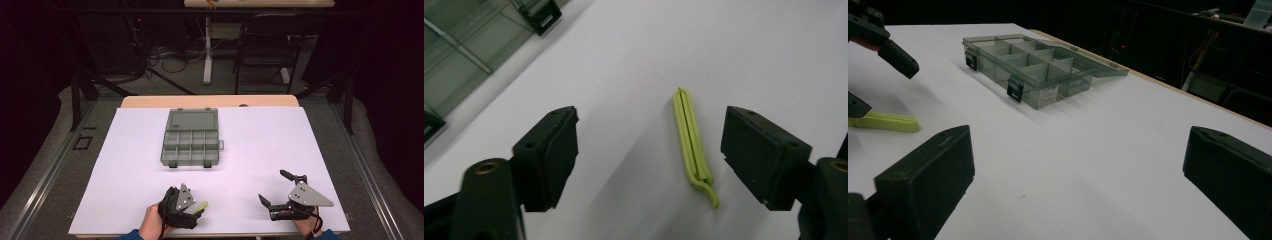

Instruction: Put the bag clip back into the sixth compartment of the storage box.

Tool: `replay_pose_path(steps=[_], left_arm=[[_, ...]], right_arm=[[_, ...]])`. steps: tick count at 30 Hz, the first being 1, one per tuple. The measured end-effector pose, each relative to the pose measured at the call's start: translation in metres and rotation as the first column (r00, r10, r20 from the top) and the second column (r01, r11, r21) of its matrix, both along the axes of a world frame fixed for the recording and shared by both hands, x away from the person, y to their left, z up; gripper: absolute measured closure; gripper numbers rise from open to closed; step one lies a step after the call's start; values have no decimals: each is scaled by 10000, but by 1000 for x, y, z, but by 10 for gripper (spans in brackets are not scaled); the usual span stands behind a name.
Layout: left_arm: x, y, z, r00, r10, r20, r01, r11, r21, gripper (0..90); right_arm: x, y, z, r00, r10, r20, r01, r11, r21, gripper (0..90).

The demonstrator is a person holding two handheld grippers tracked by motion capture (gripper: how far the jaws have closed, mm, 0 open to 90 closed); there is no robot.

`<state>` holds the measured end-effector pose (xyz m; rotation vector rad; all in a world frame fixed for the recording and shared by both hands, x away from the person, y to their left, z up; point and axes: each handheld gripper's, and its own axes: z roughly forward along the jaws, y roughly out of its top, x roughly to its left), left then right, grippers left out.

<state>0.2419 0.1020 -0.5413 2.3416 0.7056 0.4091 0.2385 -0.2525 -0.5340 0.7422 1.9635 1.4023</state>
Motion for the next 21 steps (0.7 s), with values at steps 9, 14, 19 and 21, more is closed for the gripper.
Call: replay_pose_path(steps=[9, 14, 19, 21], left_arm=[[-1, -6, -4, 9995, -243, -221, 242, 9997, -73, 473], [-1, -7, -6, 9989, -315, -339, 310, 9994, -164, 565], [-1, -7, -8, 9982, -383, -472, 372, 9990, -233, 656], [-1, -7, -9, 9978, -424, -500, 412, 9988, -249, 681]], right_arm=[[0, 0, 0, 10000, 14, -32, -14, 10000, -9, 0], [0, 0, 0, 10000, 13, -28, -13, 10000, -16, 0], [0, 0, 0, 10000, 15, -32, -15, 10000, -21, 0], [0, 0, 0, 10000, 12, -26, -12, 10000, -28, 0]])
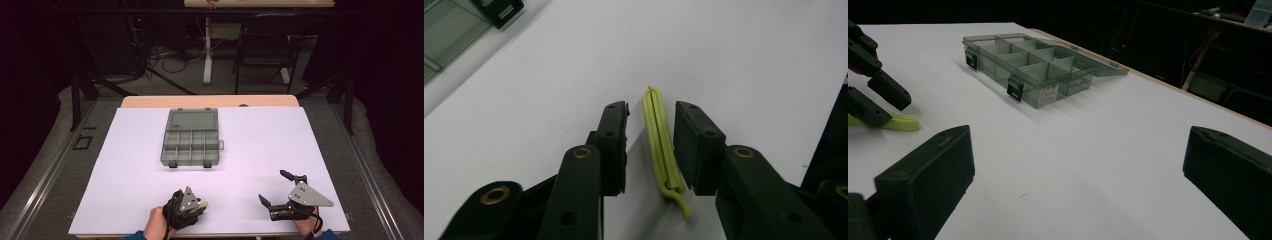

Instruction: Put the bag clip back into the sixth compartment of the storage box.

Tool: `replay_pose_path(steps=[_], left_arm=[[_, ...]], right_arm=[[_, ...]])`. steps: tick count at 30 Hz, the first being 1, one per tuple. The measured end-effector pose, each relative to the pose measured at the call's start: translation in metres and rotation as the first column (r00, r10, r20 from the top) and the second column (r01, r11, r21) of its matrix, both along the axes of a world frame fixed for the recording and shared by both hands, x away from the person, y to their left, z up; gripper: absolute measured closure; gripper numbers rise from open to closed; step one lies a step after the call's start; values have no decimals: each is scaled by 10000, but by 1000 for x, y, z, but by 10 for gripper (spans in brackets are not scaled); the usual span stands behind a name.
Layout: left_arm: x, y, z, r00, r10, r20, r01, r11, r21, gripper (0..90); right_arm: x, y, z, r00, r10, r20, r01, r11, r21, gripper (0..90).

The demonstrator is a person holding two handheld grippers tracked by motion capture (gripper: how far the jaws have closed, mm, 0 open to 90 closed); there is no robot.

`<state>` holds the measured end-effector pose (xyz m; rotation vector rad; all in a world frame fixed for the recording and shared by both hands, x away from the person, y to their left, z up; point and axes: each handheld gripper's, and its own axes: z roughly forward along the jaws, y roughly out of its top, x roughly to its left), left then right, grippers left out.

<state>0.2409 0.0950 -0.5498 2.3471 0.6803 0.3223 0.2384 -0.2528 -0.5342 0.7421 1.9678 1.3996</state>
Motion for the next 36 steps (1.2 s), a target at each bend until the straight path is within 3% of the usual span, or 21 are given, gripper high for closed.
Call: replay_pose_path(steps=[11, 36], left_arm=[[-2, -2, -4, 9998, -190, -113, 190, 9998, 19, 795], [5, 13, 2, 9994, 308, 129, -300, 9980, -564, 799]], right_arm=[[0, 0, 0, 10000, -16, -2, 16, 10000, -33, 0], [1, 0, -1, 10000, 45, -26, -45, 10000, -45, 0]])
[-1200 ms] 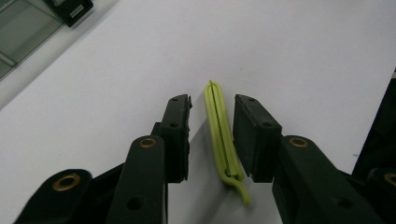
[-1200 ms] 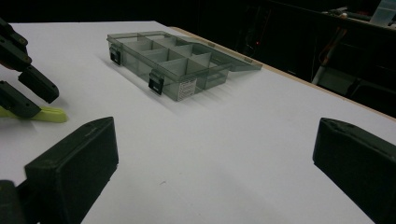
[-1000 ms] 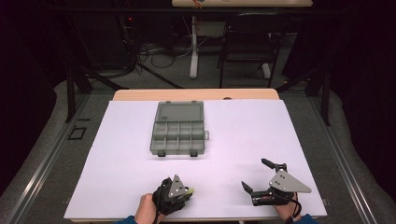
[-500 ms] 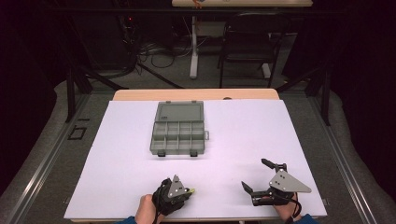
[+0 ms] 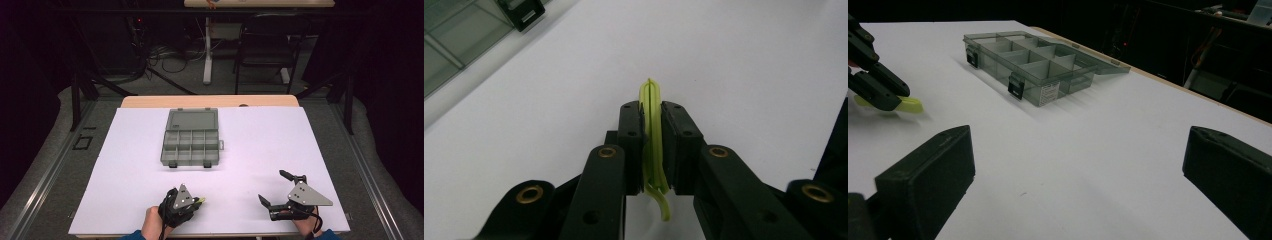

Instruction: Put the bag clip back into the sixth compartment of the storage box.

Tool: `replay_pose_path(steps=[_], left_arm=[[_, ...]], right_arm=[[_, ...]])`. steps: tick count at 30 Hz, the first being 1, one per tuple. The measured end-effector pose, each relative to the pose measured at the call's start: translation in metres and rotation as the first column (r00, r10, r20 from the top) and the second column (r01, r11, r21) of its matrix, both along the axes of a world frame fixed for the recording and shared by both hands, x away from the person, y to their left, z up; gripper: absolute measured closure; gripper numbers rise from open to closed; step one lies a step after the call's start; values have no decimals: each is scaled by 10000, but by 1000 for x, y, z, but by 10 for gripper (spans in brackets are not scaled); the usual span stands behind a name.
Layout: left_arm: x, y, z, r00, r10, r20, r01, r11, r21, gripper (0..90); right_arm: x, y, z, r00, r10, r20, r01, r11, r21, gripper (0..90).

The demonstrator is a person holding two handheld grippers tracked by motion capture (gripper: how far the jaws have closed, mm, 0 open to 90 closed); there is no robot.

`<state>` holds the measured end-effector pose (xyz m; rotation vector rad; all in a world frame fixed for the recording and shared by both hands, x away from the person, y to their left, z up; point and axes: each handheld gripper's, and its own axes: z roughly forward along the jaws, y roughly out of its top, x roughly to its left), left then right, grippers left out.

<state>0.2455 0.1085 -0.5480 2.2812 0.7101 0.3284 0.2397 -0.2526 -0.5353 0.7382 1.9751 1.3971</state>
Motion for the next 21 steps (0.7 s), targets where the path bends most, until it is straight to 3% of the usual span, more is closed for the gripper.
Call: replay_pose_path(steps=[21], left_arm=[[6, 11, 1, 9992, 338, 199, -337, 9994, -82, 798]], right_arm=[[0, -1, 0, 10000, 14, -67, -15, 10000, -44, 0]])
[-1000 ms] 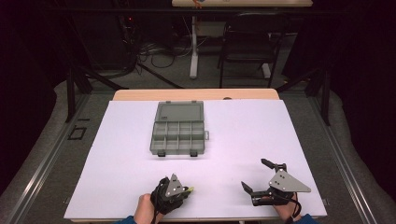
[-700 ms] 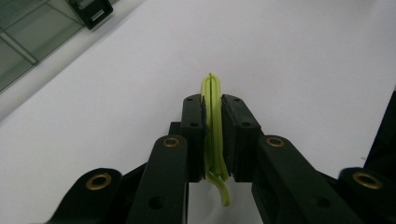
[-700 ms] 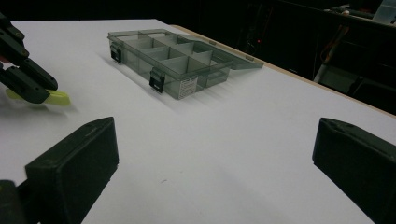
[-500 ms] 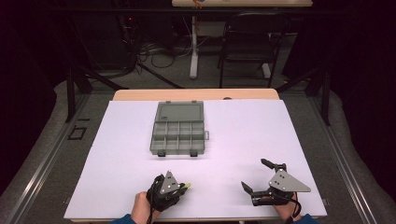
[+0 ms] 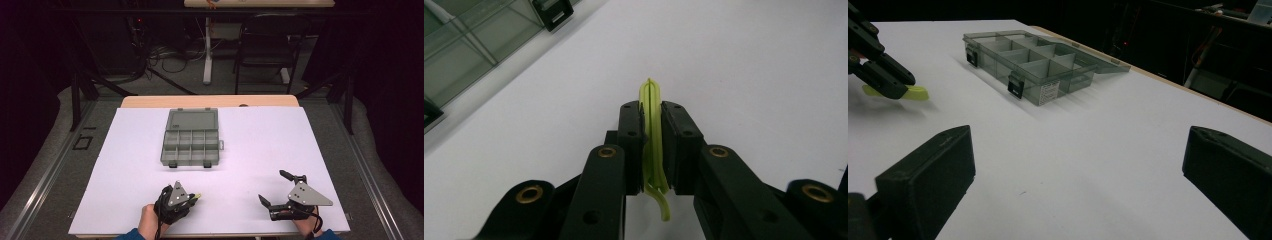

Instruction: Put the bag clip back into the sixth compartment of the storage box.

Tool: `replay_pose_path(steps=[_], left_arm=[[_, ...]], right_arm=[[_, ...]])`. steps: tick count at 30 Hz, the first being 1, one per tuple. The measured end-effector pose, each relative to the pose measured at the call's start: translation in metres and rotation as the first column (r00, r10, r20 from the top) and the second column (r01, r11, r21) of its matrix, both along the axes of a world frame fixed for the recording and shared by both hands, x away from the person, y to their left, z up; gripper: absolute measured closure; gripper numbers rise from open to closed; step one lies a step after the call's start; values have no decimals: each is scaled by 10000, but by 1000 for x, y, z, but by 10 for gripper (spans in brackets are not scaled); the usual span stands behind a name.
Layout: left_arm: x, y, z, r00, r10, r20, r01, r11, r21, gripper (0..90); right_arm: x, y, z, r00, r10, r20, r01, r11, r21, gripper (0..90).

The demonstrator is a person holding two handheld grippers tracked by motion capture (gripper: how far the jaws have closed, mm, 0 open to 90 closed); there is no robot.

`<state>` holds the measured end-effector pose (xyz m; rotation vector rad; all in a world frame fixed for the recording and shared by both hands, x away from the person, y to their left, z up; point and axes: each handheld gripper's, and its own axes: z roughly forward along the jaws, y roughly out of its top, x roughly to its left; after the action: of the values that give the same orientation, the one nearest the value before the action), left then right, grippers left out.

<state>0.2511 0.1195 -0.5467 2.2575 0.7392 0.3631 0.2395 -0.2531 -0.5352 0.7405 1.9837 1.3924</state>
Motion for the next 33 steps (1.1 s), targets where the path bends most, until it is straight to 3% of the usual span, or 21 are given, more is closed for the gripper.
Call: replay_pose_path(steps=[33], left_arm=[[9, 22, 6, 9972, 698, 260, -694, 9975, -148, 798]], right_arm=[[0, 1, -1, 10000, -1, -8, 1, 10000, -56, 1]])
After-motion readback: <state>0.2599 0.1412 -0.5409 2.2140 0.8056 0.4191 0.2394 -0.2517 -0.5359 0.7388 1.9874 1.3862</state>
